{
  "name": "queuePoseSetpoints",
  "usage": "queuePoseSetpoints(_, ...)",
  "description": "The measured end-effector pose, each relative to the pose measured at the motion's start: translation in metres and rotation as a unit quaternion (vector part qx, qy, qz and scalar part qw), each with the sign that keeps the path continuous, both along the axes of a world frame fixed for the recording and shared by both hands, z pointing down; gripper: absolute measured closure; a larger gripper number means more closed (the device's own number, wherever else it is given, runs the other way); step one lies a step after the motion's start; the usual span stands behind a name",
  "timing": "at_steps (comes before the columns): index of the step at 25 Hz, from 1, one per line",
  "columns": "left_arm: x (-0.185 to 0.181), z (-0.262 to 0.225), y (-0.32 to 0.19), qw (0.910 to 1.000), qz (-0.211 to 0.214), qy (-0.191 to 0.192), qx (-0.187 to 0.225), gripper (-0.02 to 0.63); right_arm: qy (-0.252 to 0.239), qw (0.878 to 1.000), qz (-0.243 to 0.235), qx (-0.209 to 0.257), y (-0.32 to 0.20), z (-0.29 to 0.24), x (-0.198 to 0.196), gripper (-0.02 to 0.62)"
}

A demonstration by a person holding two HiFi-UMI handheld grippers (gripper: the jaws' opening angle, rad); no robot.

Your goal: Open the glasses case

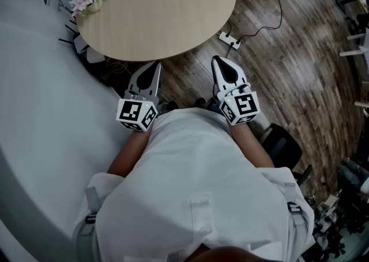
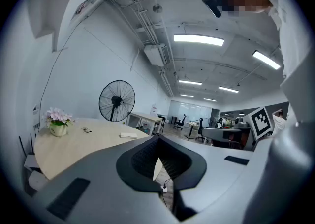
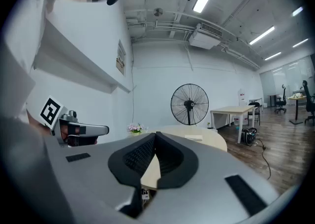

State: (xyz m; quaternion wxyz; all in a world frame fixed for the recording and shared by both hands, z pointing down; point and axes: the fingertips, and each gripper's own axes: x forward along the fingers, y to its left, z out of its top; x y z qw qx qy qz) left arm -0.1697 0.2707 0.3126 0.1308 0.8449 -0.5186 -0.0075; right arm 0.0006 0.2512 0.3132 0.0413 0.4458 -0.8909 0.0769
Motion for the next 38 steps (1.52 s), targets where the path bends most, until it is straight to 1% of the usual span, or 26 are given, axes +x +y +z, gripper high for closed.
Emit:
queuePoseSetpoints(3,-0.004,0.003,0.009,1.0000,0.006,0.001,0.002,0.595,-0.007,1.000,0.005,0.000,0.009,0.000,0.003,0.572)
queuePoseSetpoints(5,0.000,0.001,0.013,0.9998,0.016,0.001,0.009,0.594,-0.011,1.000,0.013,0.009,0.011,-0.004,0.012,0.572)
queuePoseSetpoints(9,0.018,0.000,0.016,0.9992,0.037,0.001,0.017,0.594,-0.017,0.999,0.032,0.025,0.014,-0.012,0.044,0.571)
queuePoseSetpoints(11,0.027,-0.001,0.015,0.9989,0.040,0.003,0.024,0.594,-0.018,0.999,0.038,0.032,0.018,-0.012,0.058,0.571)
queuePoseSetpoints(14,0.038,-0.010,0.013,0.9983,0.039,0.005,0.043,0.594,-0.036,0.997,0.040,0.050,0.022,-0.015,0.074,0.569)
queuePoseSetpoints(17,0.052,-0.020,0.011,0.9968,0.046,0.010,0.065,0.594,-0.050,0.996,0.040,0.054,0.022,-0.015,0.091,0.569)
queuePoseSetpoints(19,0.065,-0.025,0.006,0.9963,0.050,0.009,0.070,0.594,-0.050,0.996,0.043,0.059,0.020,-0.014,0.107,0.569)
queuePoseSetpoints(21,0.077,-0.027,0.000,0.9963,0.052,0.006,0.069,0.594,-0.049,0.995,0.053,0.064,0.017,-0.014,0.125,0.569)
queuePoseSetpoints(23,0.086,-0.026,-0.009,0.9965,0.055,0.012,0.062,0.594,-0.052,0.994,0.068,0.068,0.012,-0.014,0.142,0.569)
queuePoseSetpoints(26,0.099,-0.025,-0.019,0.9951,0.062,0.052,0.057,0.594,-0.064,0.992,0.091,0.067,0.009,-0.009,0.169,0.569)
queuePoseSetpoints(27,0.104,-0.024,-0.022,0.9946,0.064,0.060,0.056,0.594,-0.067,0.991,0.097,0.065,0.009,-0.007,0.177,0.569)
queuePoseSetpoints(35,0.144,-0.003,-0.042,0.9967,0.073,0.017,0.030,0.594,-0.070,0.990,0.115,0.046,0.011,0.014,0.226,0.569)
queuePoseSetpoints(38,0.157,0.008,-0.048,0.9967,0.078,0.015,0.018,0.594,-0.075,0.988,0.125,0.051,0.011,0.015,0.240,0.569)
